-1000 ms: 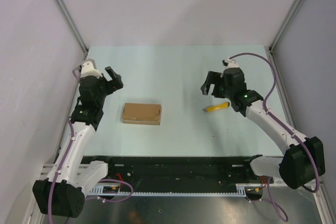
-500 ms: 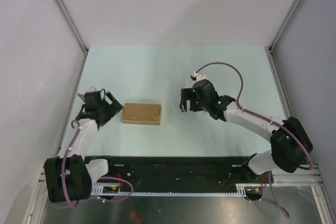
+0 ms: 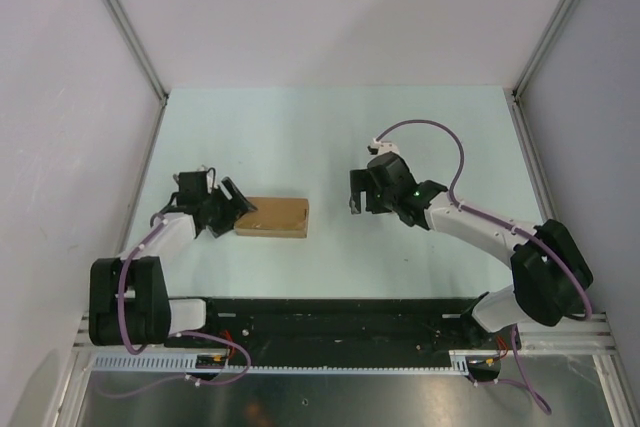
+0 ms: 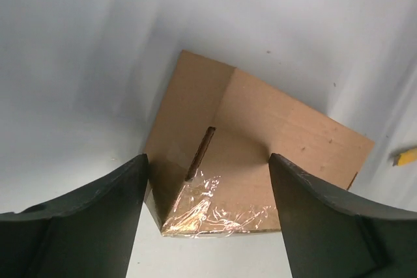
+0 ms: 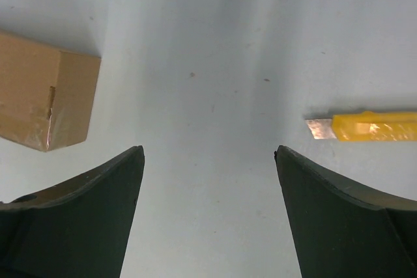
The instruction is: Unpack the express box
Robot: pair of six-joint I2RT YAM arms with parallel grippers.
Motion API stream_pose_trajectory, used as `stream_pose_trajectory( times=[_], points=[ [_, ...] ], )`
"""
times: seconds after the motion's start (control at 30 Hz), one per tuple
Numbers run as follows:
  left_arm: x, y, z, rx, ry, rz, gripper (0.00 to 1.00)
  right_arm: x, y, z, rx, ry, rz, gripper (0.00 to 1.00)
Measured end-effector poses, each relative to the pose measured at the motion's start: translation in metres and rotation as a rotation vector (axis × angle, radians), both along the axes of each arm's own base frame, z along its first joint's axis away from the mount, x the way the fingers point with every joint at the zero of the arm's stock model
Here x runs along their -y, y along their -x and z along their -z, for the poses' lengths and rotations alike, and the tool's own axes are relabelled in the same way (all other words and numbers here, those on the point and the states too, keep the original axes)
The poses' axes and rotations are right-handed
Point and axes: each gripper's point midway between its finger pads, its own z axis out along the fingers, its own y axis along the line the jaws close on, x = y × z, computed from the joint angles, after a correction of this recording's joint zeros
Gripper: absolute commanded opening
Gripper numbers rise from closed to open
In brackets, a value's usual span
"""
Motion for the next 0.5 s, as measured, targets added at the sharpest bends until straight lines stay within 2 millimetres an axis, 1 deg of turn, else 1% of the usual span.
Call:
stream_pose_trajectory(
  times=[0.1, 0.17, 0.23, 0.27, 0.33, 0.4, 0.5],
  points=[
    [0.009, 0.000, -0.003, 0.008, 0.001, 0.039, 0.75, 0.013, -0.003, 0.002, -0.009, 0.022, 0.040, 0.86],
    [0.015, -0.006, -0.008, 0.024, -0.007, 0.070, 0.73, 0.020, -0.004, 0.002, -0.013, 0.034, 0.066, 0.86],
    [0.022, -0.016, -0.015, 0.049, -0.021, 0.115, 0.70, 0.027, -0.005, 0.002, -0.018, 0.040, 0.092, 0.86],
    [0.026, -0.022, -0.019, 0.063, -0.030, 0.142, 0.69, 0.030, -0.006, 0.001, -0.019, 0.040, 0.106, 0.86],
    [0.033, -0.038, -0.025, 0.091, -0.047, 0.193, 0.64, 0.037, -0.008, -0.002, -0.016, 0.034, 0.131, 0.86],
    [0.043, -0.051, -0.026, 0.106, -0.045, 0.246, 0.60, 0.042, -0.009, -0.004, -0.014, 0.024, 0.153, 0.86],
    [0.062, -0.064, -0.016, 0.102, -0.029, 0.338, 0.57, 0.053, -0.010, -0.006, -0.016, 0.013, 0.193, 0.86]
  ],
)
